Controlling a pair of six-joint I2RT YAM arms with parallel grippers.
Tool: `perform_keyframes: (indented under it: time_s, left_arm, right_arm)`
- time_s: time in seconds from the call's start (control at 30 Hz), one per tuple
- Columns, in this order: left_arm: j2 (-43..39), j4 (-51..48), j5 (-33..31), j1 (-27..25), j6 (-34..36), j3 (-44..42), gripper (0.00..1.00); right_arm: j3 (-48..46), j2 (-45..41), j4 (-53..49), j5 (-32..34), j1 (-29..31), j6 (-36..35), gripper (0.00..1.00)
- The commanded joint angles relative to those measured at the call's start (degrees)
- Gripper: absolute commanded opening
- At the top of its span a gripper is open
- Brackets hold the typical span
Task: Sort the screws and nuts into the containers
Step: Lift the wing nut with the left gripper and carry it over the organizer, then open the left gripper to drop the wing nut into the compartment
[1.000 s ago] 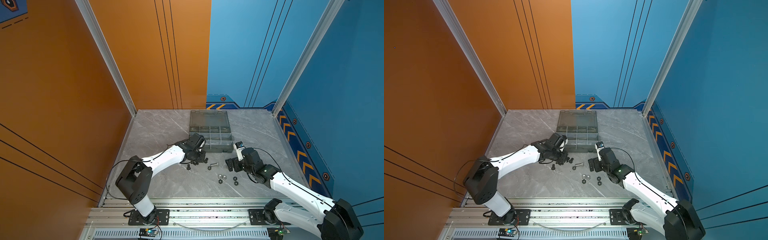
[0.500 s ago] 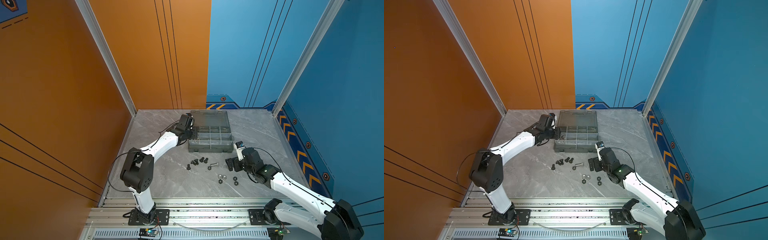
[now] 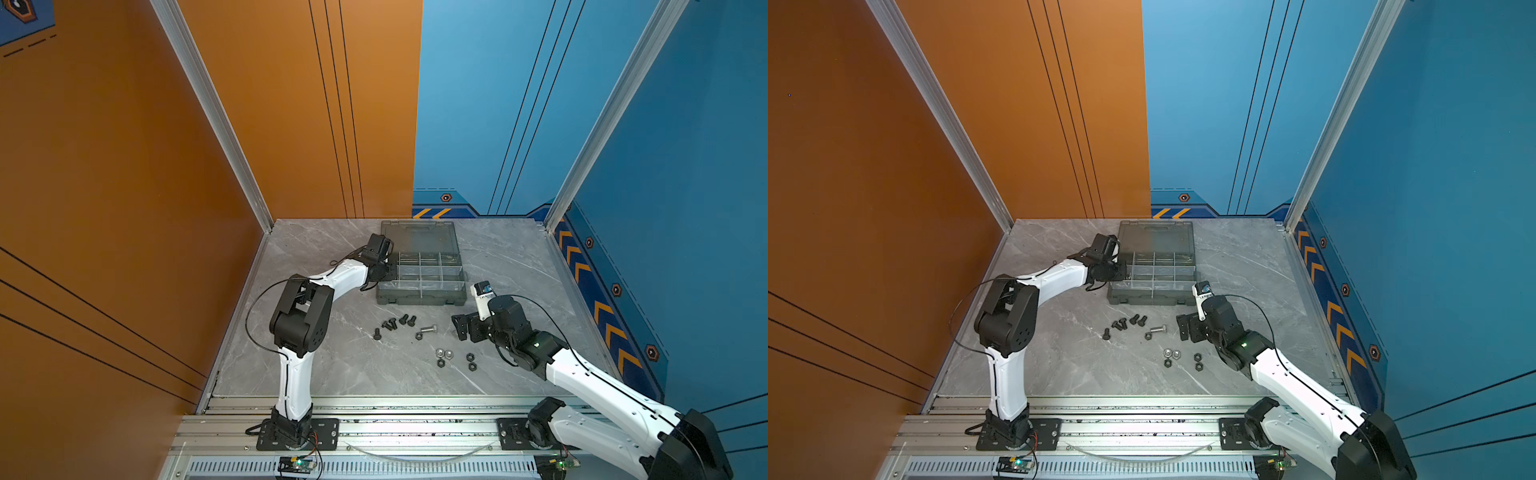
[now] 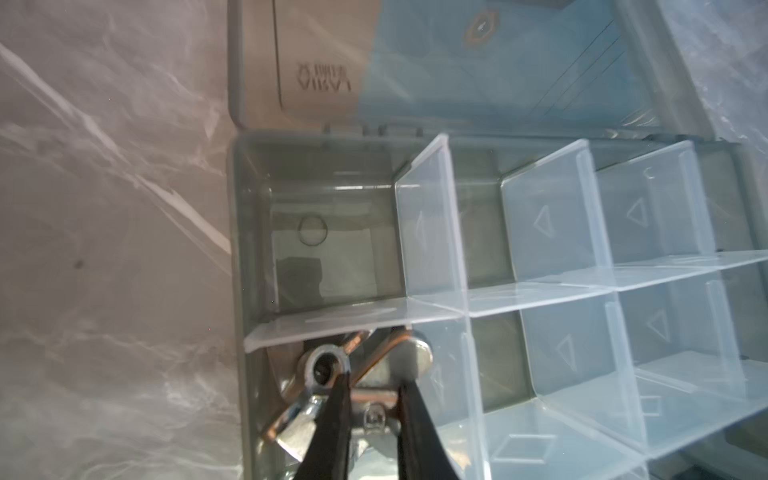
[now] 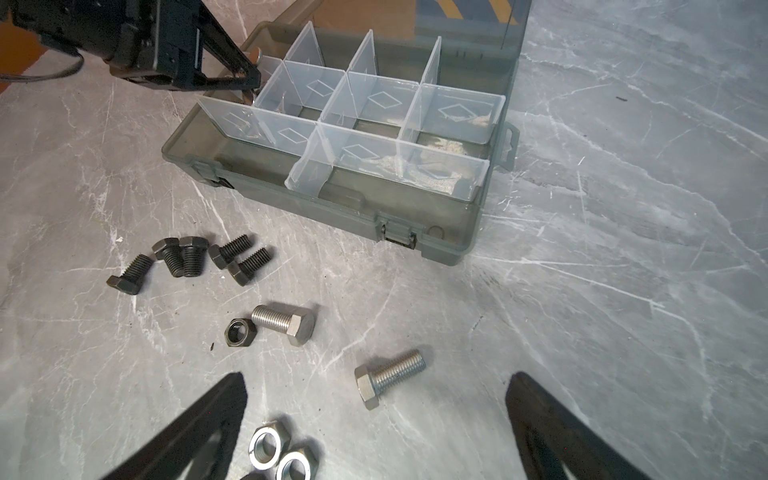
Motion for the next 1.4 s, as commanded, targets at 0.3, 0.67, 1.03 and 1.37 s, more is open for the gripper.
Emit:
perform_keyframes:
  time_s: [0.3, 0.67, 1.03, 1.37]
  left_arm:
    - [1.8, 1.0, 2.6, 0.3, -2.2, 3.0, 0.0]
    - [3.0, 0.5, 3.9, 0.1, -2.9, 3.5, 0.0]
    - [2.2, -1.2, 3.3, -0.2, -3.0, 4.3, 0.24]
    - [-2.5, -6.1, 2.0, -1.2, -1.9, 4.8, 0.42]
  right_arm:
    - [-0.2, -0.7, -0.9, 1.0, 0.4, 0.9, 1.0]
    - [-0.1, -0.6, -0.9, 1.2, 0.4, 0.6, 1.0]
    - [0.2, 0.6, -0.6, 0.9, 0.4, 0.5, 1.0]
    - [-0.1, 0.6, -0.7, 1.3, 0.3, 0.1, 1.0]
